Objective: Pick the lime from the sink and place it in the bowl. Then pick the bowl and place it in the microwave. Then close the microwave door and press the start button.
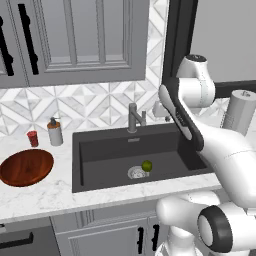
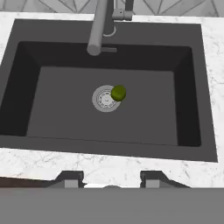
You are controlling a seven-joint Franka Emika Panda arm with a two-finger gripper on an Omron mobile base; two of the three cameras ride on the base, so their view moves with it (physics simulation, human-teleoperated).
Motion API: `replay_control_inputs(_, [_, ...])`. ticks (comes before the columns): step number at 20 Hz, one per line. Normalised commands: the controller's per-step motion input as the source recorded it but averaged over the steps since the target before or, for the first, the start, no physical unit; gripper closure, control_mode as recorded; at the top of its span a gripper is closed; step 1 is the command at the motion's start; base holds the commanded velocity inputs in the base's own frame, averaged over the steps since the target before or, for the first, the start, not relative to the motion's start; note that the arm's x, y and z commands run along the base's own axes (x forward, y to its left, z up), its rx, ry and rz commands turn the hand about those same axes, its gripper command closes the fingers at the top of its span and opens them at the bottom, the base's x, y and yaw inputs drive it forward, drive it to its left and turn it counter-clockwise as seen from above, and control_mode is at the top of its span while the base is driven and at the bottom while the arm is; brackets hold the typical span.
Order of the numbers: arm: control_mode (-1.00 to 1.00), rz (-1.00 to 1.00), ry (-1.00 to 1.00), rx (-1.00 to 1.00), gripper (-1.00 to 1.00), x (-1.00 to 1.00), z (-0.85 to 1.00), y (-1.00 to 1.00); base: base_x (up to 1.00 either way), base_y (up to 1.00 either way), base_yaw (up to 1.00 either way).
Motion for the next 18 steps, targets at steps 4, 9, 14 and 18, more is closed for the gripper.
replay_control_inputs(4, [-1.00, 0.00, -0.03, 0.00, -1.00, -0.57, 0.00, 0.00, 0.00, 0.00, 0.00])
replay_control_inputs(9, [-1.00, 0.00, -0.03, 0.00, -1.00, -0.93, -0.19, -0.11, 0.00, 0.00, 0.00])
replay_control_inputs(14, [-1.00, 0.04, -0.05, 0.01, -1.00, -0.18, -0.58, -0.40, 0.00, 0.00, 0.00])
replay_control_inputs(18, [-1.00, 0.10, -0.01, 0.08, -1.00, 0.24, -0.61, -0.33, 0.00, 0.00, 0.00])
